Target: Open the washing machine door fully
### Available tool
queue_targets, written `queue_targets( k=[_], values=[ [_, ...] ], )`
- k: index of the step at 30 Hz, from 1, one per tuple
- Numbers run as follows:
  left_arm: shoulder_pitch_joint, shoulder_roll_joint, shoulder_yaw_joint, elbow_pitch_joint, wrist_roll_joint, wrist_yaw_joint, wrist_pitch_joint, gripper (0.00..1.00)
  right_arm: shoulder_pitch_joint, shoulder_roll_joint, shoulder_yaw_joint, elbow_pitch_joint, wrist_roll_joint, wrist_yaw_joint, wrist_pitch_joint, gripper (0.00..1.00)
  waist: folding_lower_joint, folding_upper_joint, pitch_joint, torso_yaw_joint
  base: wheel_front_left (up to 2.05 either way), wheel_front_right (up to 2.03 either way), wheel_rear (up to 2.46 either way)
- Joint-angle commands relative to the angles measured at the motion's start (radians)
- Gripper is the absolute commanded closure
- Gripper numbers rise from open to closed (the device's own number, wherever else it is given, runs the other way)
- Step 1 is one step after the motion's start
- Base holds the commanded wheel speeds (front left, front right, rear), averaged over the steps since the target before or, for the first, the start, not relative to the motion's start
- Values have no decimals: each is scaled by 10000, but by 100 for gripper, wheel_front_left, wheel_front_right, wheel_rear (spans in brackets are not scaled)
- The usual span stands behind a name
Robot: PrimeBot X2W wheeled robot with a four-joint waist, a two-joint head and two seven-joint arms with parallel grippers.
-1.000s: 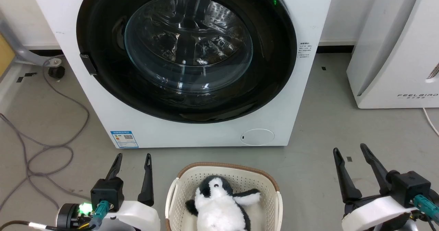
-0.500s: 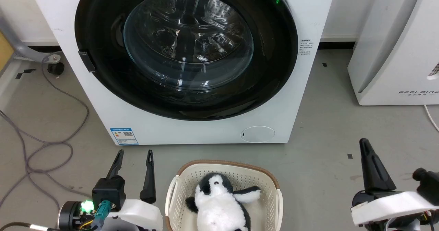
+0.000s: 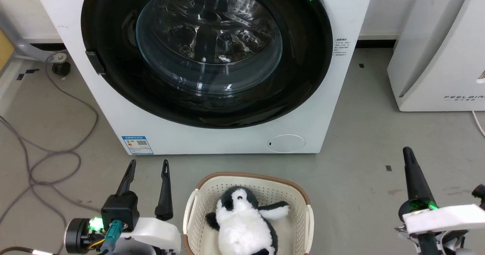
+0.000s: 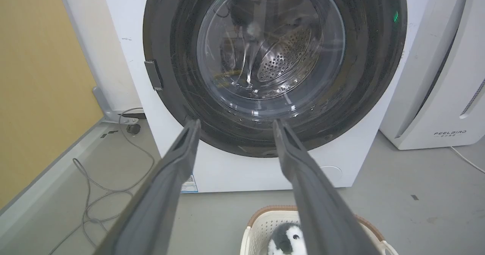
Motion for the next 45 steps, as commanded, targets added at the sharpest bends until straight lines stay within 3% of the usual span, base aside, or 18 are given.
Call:
queue_targets(
  k=[1, 13, 34, 45],
  values=[
    [-227, 2, -50, 22, -32, 115, -137, 0, -229, -4, -168, 199, 792, -1, 166, 100, 0, 0, 35, 20, 0, 0, 0],
    [-450, 2, -170, -1, -16, 204, -367, 0, -1258, -64, -1026, 1348, 3026, -1, 1252, 100, 0, 0, 350, 192, 0, 0, 0],
    [-1336, 2, -470, -231, -51, 541, -805, 0, -4905, -1058, -2279, 3795, 6112, -3, 2358, 100, 0, 0, 1821, 759, 0, 0, 0],
    [-1933, 2, -790, -315, -138, 777, -1036, 0, -7221, -1665, -2120, 5056, 7073, -4, 2730, 100, 0, 0, 2690, 1124, 0, 0, 0]
  ],
)
